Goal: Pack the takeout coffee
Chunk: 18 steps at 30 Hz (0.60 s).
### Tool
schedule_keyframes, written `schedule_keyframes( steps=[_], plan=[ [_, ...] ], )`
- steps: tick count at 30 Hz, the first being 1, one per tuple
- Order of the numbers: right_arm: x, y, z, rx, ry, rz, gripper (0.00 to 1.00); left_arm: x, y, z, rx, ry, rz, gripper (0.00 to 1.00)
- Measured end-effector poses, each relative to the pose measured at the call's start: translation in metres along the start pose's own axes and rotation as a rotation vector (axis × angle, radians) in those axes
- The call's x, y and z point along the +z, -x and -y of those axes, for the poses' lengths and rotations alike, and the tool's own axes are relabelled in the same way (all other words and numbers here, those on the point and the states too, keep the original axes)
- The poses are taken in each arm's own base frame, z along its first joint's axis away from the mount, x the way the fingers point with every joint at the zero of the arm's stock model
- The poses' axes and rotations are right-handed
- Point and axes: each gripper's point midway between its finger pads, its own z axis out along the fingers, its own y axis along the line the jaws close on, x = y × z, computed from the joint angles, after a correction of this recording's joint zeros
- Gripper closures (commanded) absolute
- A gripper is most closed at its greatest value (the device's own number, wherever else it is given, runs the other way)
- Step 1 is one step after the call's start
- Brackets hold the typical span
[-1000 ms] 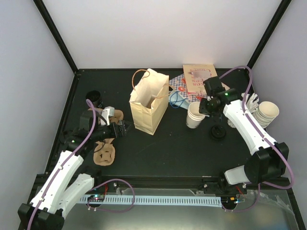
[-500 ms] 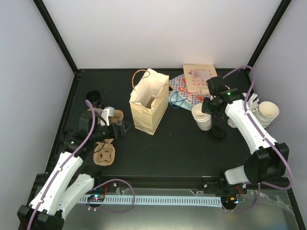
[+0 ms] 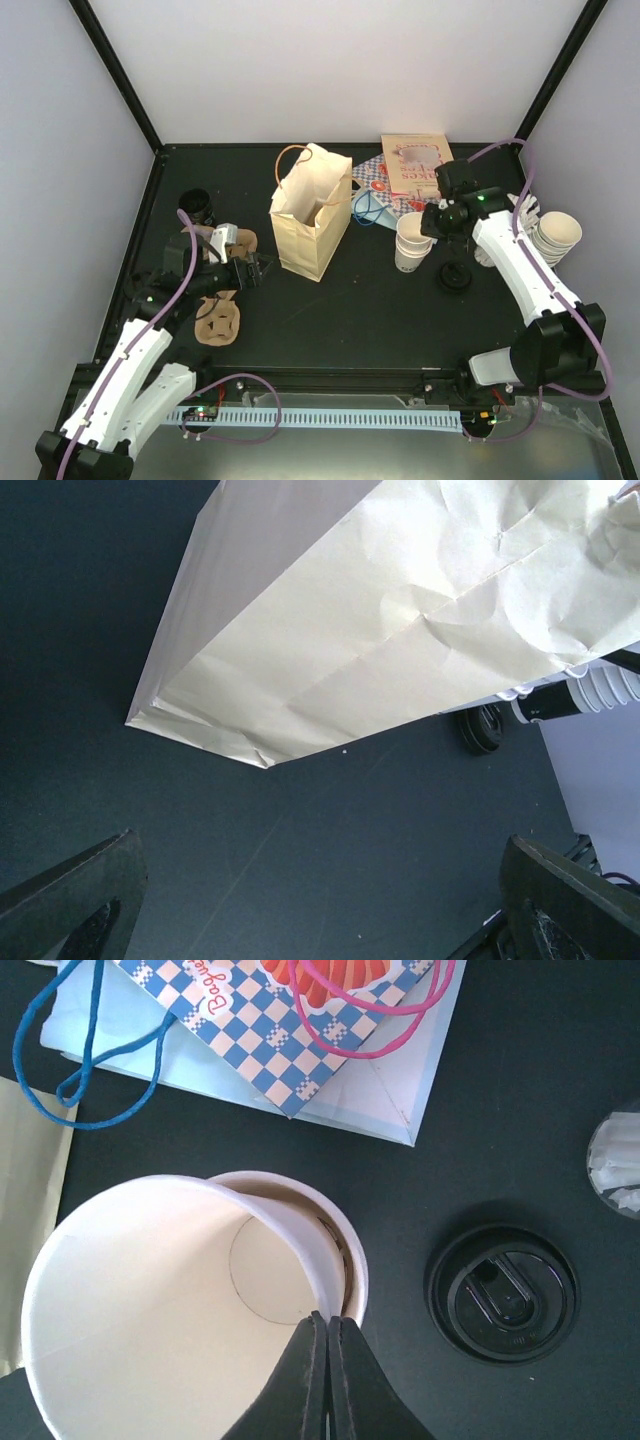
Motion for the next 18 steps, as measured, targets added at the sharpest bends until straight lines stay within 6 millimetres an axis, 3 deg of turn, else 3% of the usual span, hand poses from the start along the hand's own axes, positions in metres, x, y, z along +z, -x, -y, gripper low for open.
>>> schedule_keyframes(
  steps=[8, 18],
  plan=[
    [-0.017, 0.01, -0.002, 0.003, 0.019, 0.043, 0.99, -0.002, 0.0, 0.002, 0.005, -0.005, 0.007, 0.01],
    [-0.057, 0.025, -0.007, 0.003, 0.063, 0.128, 0.99, -0.002, -0.001, 0.002, 0.006, -0.006, 0.003, 0.01]
  ],
)
